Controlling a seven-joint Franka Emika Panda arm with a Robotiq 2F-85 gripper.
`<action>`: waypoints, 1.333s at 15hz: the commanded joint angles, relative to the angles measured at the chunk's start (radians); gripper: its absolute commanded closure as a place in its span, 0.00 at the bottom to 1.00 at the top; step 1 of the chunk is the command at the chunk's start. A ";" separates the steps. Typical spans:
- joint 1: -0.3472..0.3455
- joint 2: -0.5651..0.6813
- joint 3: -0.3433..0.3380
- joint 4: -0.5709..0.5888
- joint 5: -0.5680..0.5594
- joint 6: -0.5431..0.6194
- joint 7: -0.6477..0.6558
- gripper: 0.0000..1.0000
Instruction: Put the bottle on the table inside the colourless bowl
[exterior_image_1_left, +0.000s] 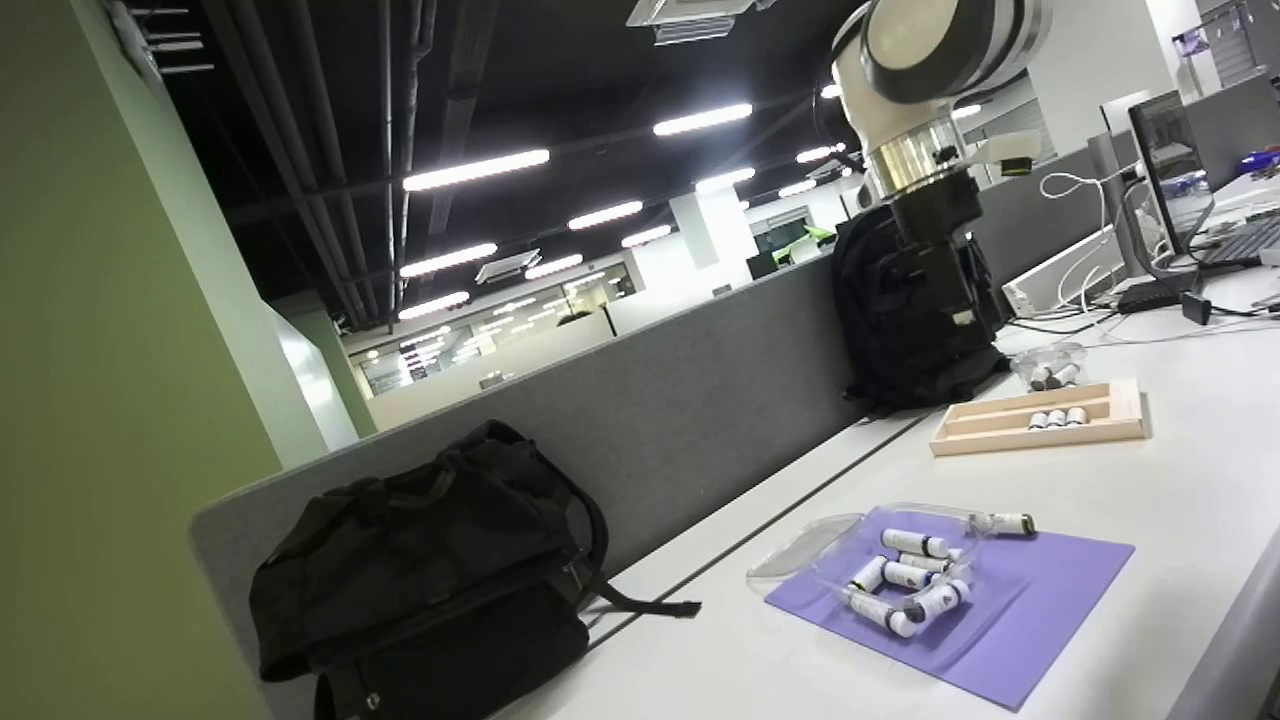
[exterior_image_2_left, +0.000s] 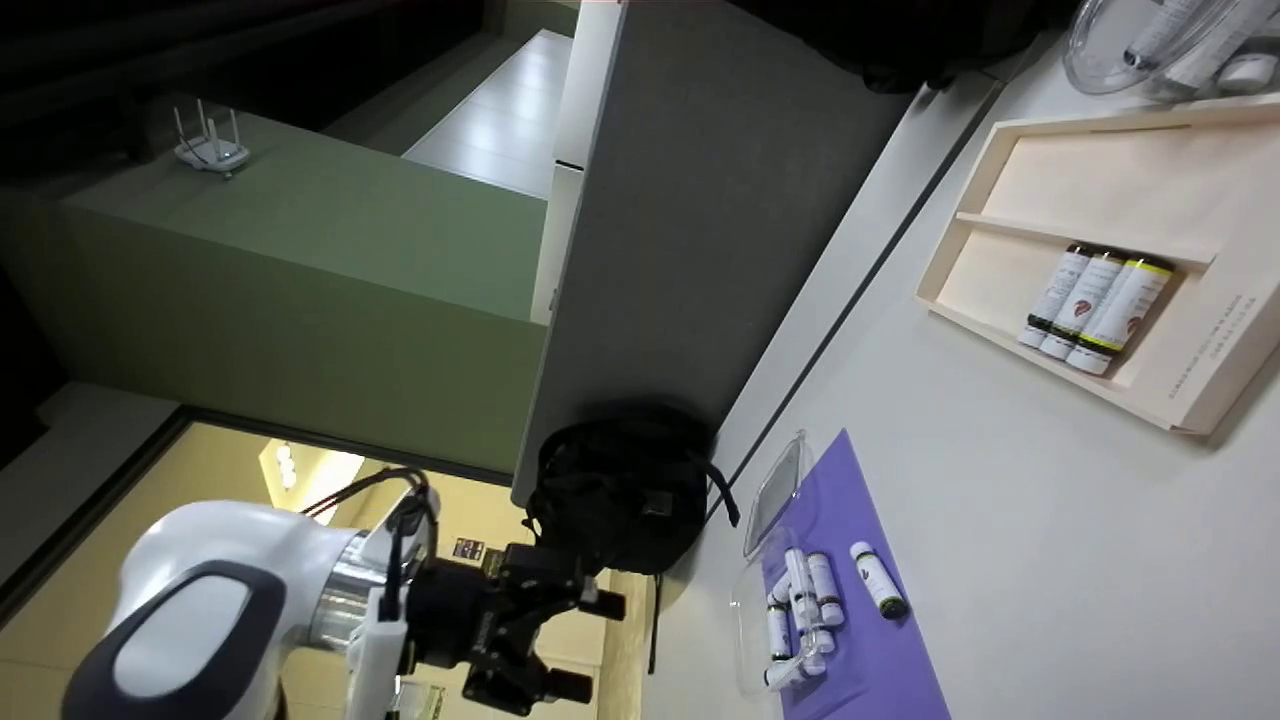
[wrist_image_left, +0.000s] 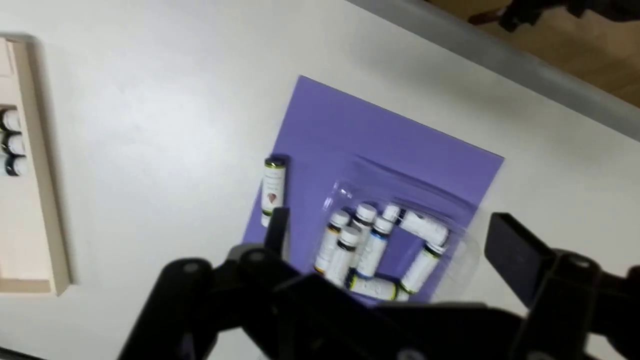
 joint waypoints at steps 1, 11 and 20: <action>-0.022 0.052 0.000 0.024 -0.026 -0.002 0.010 0.00; -0.065 0.261 0.015 0.113 -0.146 0.102 0.044 0.00; -0.103 0.635 -0.009 0.207 -0.270 0.395 0.037 0.00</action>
